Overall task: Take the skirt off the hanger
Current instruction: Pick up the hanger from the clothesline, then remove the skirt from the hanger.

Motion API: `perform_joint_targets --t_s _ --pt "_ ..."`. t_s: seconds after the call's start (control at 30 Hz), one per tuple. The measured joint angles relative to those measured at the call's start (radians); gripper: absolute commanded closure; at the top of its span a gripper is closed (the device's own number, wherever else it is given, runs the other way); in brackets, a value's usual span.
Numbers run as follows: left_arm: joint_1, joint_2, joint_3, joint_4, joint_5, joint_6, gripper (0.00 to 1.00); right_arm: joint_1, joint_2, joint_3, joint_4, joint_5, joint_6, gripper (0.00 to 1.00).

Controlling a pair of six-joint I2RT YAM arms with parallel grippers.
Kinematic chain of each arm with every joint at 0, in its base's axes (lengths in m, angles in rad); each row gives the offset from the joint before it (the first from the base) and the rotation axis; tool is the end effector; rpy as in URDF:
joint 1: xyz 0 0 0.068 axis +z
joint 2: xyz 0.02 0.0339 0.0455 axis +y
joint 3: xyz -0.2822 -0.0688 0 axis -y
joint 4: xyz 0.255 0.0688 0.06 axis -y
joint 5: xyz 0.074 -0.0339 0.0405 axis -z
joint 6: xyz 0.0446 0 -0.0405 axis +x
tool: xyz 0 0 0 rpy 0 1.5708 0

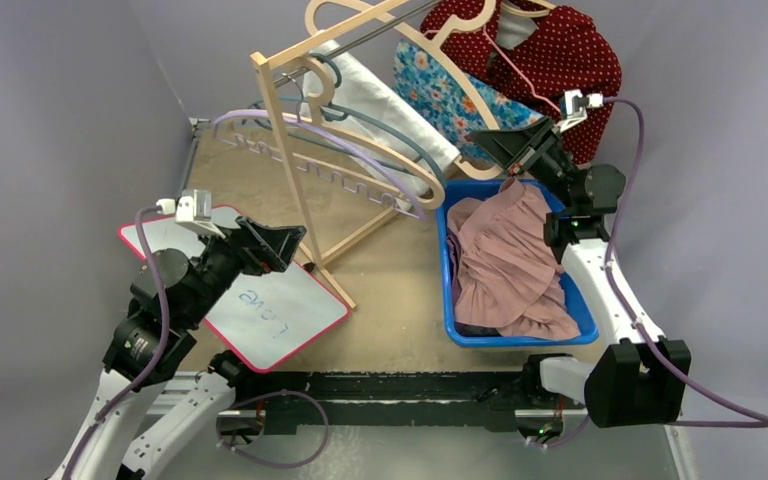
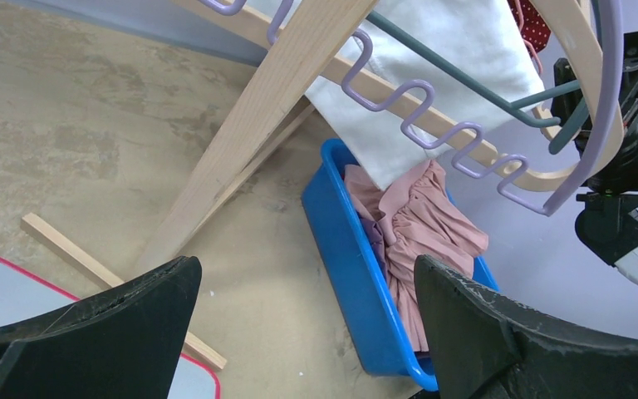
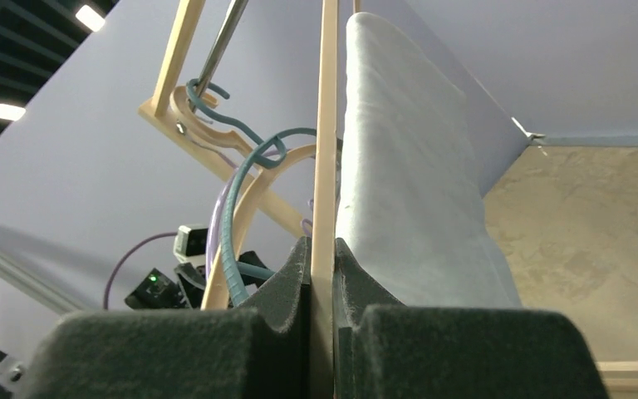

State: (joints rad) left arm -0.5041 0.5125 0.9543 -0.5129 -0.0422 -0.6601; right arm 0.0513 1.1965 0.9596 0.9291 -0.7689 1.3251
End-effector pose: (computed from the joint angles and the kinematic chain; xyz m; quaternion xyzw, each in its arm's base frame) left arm 0.0860 -0.0453 0.4067 -0.0713 0.7283 -0.3617 0.5776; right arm 0.2585 0.0443 0.4423 -0.0384 0.5188 0.6561 0.5467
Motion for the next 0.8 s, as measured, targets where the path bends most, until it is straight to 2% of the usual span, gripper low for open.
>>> perform_joint_targets --t_s 0.17,0.3,0.4,0.6,0.8 --pt "0.0 0.004 -0.006 0.002 0.006 -0.01 0.0 0.0 -0.006 -0.035 0.047 0.002 0.065 1.0" --pt "0.0 0.008 -0.016 0.002 0.01 -0.01 0.0 0.0 -0.043 -0.066 0.001 0.0 0.042 1.0" --pt "0.0 0.011 -0.018 0.001 0.01 -0.01 0.0 0.0 -0.113 -0.079 -0.133 0.01 -0.052 1.0" --pt "0.0 0.011 -0.019 -0.006 0.009 -0.009 0.0 0.0 -0.278 -0.084 -0.46 0.05 -0.341 1.0" --pt "0.0 0.013 -0.034 -0.003 0.01 -0.008 0.0 0.0 -0.357 -0.133 -0.666 0.03 -0.568 1.0"
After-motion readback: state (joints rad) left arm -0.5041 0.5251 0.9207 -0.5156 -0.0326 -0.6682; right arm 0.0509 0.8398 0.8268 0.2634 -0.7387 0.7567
